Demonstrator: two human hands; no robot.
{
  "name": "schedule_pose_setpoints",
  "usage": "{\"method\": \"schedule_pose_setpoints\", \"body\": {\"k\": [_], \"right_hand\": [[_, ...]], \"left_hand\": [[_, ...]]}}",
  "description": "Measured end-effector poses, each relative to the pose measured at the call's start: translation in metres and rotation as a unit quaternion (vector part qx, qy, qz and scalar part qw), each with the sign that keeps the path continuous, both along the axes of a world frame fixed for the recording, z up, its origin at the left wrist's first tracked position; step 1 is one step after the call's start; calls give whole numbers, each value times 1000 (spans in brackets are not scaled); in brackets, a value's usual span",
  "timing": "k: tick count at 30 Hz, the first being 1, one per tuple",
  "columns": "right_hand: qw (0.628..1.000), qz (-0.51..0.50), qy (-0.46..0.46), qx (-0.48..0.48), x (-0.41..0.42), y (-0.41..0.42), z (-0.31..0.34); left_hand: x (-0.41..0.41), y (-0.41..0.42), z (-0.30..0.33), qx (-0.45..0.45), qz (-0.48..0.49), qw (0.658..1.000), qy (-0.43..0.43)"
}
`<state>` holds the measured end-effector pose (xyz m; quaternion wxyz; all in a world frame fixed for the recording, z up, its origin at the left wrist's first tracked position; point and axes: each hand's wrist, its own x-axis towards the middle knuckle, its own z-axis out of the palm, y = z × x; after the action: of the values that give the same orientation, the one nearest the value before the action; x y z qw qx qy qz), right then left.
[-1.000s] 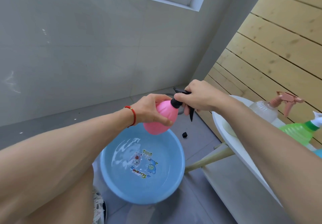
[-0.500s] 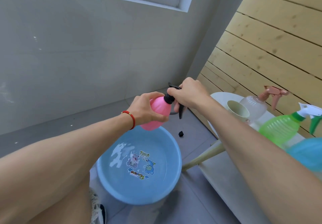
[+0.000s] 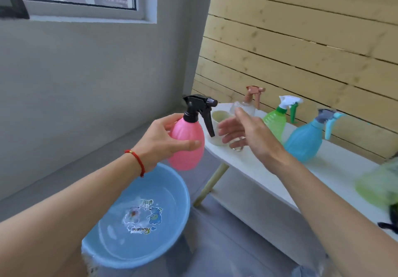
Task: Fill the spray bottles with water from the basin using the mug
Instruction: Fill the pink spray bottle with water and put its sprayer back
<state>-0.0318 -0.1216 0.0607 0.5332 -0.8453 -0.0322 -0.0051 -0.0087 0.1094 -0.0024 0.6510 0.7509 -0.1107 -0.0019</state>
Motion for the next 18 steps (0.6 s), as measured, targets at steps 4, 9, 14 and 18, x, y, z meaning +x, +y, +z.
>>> {"method": "schedule_pose_setpoints", "body": {"k": [4, 9, 14, 18], "right_hand": [[993, -88, -9, -81, -38, -82, -2], [973, -197, 23, -118, -78, -163, -4], [930, -341, 30, -136, -113, -224, -21], [872, -436, 73, -209, -123, -269, -38]], "left_hand": [[-7, -81, 24, -1, -91, 996, -14], [-11, -194, 31, 8, -161, 987, 3], [-15, -298, 19, 34, -225, 974, -5], [-10, -354, 8, 56, -240, 969, -8]]}}
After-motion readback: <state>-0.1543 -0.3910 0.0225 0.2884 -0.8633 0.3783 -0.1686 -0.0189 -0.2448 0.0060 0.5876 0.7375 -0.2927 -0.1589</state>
